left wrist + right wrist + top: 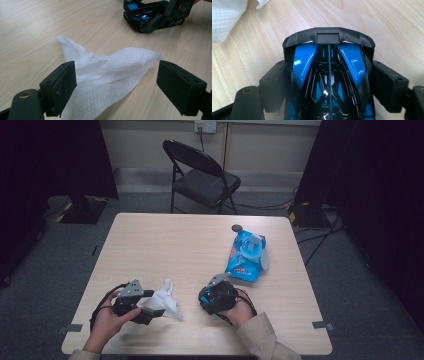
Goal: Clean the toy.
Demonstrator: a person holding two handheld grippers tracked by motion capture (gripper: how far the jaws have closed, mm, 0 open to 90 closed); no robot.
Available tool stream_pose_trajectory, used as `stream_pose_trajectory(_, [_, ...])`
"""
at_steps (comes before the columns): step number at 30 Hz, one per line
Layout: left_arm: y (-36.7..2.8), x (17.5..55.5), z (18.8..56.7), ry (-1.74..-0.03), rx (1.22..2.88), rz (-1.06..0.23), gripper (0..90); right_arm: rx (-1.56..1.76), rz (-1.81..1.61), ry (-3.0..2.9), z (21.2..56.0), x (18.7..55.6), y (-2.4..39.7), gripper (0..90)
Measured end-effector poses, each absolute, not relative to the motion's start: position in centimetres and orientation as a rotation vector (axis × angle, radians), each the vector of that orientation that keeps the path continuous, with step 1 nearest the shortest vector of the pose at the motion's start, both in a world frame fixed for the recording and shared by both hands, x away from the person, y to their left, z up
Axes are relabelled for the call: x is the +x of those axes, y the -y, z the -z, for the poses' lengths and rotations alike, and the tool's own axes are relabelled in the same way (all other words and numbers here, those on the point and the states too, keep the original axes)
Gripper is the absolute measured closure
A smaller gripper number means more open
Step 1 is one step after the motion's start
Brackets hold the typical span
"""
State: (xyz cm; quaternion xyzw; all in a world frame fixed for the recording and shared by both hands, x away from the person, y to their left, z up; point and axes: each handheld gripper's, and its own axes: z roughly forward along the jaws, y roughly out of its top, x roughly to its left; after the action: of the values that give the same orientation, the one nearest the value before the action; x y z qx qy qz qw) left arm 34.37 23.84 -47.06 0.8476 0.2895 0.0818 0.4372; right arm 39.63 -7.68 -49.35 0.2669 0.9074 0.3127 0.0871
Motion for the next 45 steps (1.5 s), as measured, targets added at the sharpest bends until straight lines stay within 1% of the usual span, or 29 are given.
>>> stream_pose_trajectory(2, [-23.8, 34.4, 47.1, -0.720, 2.108, -0.206, 15.9, 0.783, -0.932, -2.706, 49.3, 39.6, 7.7, 24.5])
stream_pose_trajectory(17, [-23.9, 34.7, 47.0, -0.725, 2.104, -0.220, 15.8, 0.849, -0.925, -2.687, 49.2, 39.4, 7.6, 25.8])
stream_pose_trajectory(22, [-23.8, 34.7, 46.9, -0.724, 2.114, -0.216, 15.8, 0.875, -0.992, -2.682, 49.0, 39.4, 8.2, 25.8])
stream_pose_trajectory(28, [-24.0, 34.8, 46.3, -0.727, 2.103, -0.245, 15.8, 0.887, -1.050, -2.675, 48.6, 39.5, 8.8, 25.9])
stream_pose_trajectory(38, [-25.1, 35.0, 45.6, -0.763, 2.078, -0.291, 16.0, 0.899, -1.182, -2.628, 46.9, 39.4, 9.8, 25.9])
stream_pose_trajectory(40, [-25.0, 35.1, 45.6, -0.765, 2.079, -0.296, 18.5, 0.909, -1.206, -2.617, 46.7, 39.4, 10.0, 25.9])
stream_pose_trajectory(42, [-24.8, 35.2, 45.9, -0.748, 2.088, -0.315, 29.4, 0.909, -1.220, -2.609, 46.4, 39.4, 10.2, 25.9])
stream_pose_trajectory(43, [-24.5, 35.3, 46.0, -0.743, 2.101, -0.314, 32.2, 0.909, -1.226, -2.605, 46.3, 39.4, 10.2, 25.9])
stream_pose_trajectory(45, [-24.1, 35.5, 46.2, -0.742, 2.115, -0.325, 32.4, 0.912, -1.242, -2.597, 46.1, 39.4, 10.3, 25.9])
